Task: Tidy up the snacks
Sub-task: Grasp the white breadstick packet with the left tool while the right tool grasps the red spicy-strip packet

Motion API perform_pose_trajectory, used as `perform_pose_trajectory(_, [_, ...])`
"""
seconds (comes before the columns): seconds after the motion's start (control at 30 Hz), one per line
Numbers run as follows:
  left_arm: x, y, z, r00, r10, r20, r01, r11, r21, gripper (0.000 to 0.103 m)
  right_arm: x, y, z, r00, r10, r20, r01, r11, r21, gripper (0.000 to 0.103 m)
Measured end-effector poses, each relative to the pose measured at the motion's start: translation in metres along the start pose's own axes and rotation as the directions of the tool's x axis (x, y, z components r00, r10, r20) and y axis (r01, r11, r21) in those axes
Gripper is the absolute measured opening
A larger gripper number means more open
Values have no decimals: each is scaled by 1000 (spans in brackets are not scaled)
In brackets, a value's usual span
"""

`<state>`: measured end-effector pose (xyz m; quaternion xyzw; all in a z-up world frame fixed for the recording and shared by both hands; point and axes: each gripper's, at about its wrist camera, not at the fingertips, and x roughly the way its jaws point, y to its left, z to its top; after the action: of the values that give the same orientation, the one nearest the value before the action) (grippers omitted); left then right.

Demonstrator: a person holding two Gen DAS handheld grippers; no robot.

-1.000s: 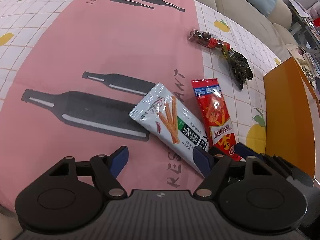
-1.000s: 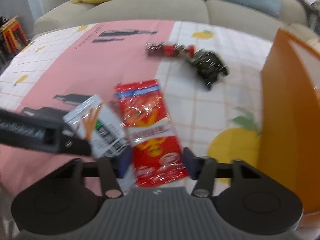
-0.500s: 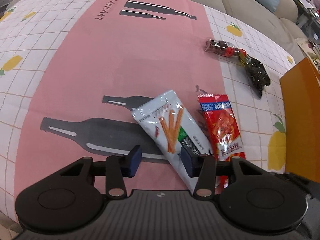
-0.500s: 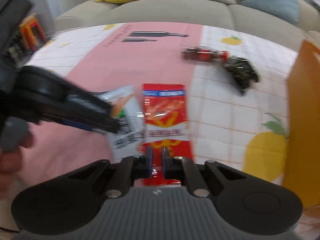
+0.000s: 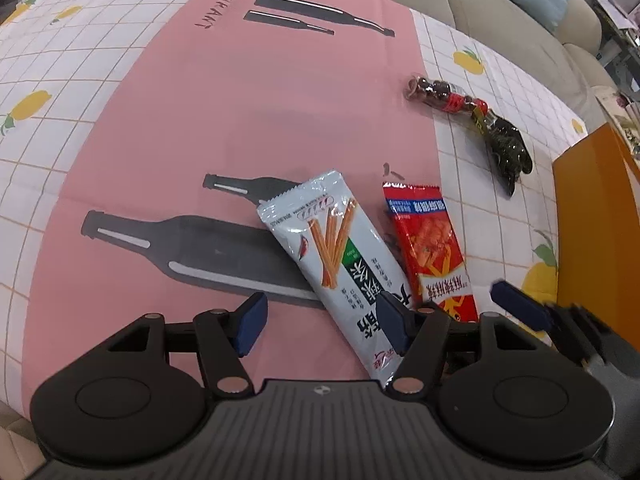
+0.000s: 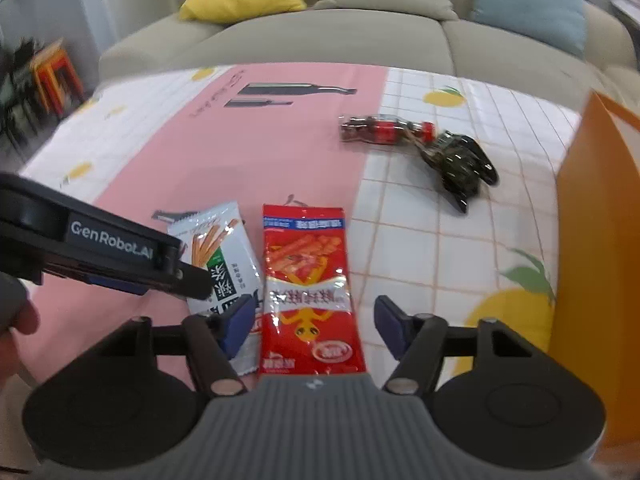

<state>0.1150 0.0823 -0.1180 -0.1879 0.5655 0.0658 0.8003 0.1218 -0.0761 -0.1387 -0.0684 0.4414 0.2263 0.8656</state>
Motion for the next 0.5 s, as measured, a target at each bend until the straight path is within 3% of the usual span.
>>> perform_pose_trajectory(0.13, [0,4,2,1000,-5,-6,4,999,-42,75,20,-1,4,999,-1,-40,2,1000,16,62])
perform_pose_trajectory(0.23, [1,1,4,1000,-3,-2,3,998,-63,85,24,-14,3,999,-11,-40,14,997,73,58])
perform_pose_trajectory(0.33, [5,-8,7,1000,25,3,-25,996,-91,87,23,-24,2,996,-79,-46,83,993,79,58])
perform_pose_trajectory(0.5, [20,-27,11,997,78,-25,-81,988,-132,87,20,-29,-4,997,-75,-37,78,994,73,58])
